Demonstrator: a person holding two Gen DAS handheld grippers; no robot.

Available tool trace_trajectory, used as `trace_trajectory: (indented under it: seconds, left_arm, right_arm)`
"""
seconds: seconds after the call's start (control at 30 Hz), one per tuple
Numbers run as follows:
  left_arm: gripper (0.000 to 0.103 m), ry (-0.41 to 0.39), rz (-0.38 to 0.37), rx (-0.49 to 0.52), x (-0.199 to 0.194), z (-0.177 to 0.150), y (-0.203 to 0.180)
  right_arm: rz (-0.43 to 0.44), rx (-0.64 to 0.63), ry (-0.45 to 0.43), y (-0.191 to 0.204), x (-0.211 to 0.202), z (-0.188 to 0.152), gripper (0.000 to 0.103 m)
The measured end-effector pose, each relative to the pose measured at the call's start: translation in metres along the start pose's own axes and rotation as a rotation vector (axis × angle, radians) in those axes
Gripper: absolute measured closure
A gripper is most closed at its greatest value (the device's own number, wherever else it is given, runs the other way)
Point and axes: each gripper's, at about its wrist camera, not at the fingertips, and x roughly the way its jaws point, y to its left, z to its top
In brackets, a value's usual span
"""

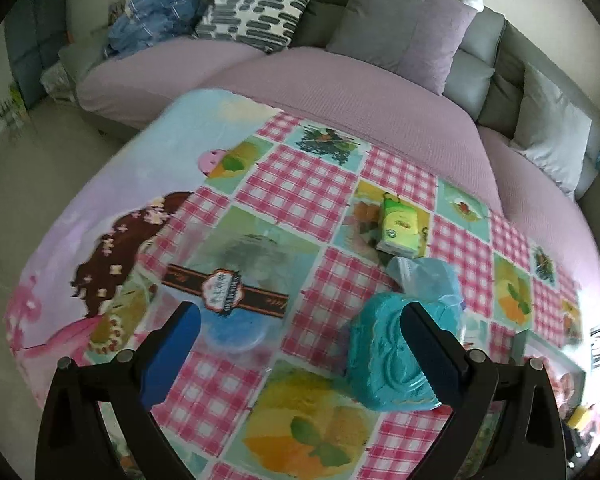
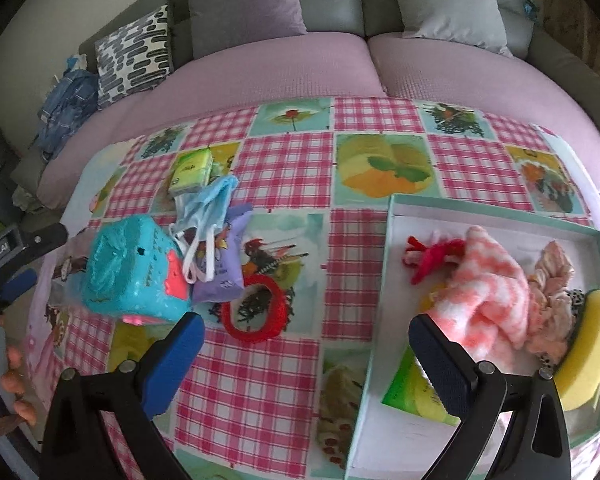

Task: Organize soft objects
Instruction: 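Move both tools back toward the pile, left tool toward the teal box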

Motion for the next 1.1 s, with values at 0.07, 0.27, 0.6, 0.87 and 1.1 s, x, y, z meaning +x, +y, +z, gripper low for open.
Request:
trace_trajectory:
  seconds: [0.07,0.27,0.6,0.87,1.1]
  left_arm:
    - [0.003,0.022,-0.045,0.008,0.005,0.006,-0.001]
    - [0.003,0.048,-0.041,0.139,0.012,0.025,-0.014]
    - [0.003,0.082,-0.063,0.330,0.023,0.068,-0.036]
    - [0.003,0.114,-0.118,0.347,0.033,0.098,-0.040]
    - [0.003,0.212,-0.103,0.341,0.059,0.116,-0.045]
  right_arm:
    - [0.020,0.004,-0.001,0.001,0.002,0.002,0.000]
    - [0.066,0.021,-0.007,0.006,0.007,0.014,0.000]
    - [0.126,-0.059,0.058,0.030,0.015,0.064,0.000]
    - [0.201,-0.032,0.172,0.034,0.026,0.108,0.000]
    - [0.206,0.013,0.269,0.038,0.047,0.132,0.002]
